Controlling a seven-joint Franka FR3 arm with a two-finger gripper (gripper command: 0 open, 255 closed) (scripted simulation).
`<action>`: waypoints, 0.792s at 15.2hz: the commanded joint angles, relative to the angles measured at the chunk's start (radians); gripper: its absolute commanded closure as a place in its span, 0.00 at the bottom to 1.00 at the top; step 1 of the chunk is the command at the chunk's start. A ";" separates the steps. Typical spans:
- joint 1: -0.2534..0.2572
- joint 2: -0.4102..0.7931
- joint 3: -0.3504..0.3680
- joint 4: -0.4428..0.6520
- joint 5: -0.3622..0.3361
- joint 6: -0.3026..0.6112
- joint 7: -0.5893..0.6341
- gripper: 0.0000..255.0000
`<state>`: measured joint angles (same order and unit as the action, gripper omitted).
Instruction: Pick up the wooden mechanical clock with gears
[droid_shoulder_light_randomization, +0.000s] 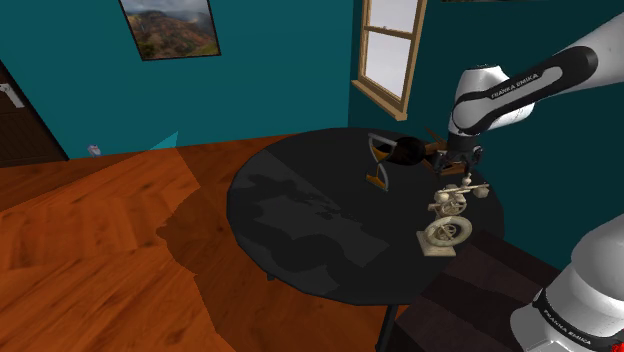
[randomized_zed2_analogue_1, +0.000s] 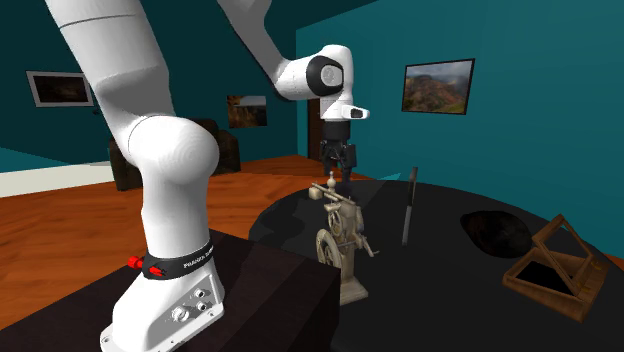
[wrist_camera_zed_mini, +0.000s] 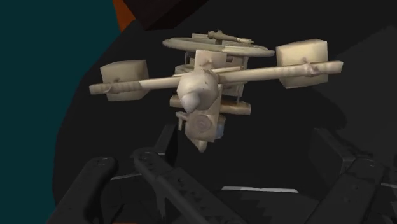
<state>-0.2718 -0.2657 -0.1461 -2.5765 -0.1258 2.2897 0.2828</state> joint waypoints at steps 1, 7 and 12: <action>-0.022 0.058 -0.012 -0.005 -0.019 0.057 0.027 0.00; -0.048 0.168 -0.033 -0.010 -0.041 0.163 0.056 0.00; -0.048 0.228 -0.035 -0.022 -0.039 0.235 0.059 0.00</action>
<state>-0.3200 -0.0517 -0.1802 -2.5992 -0.1661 2.5106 0.3420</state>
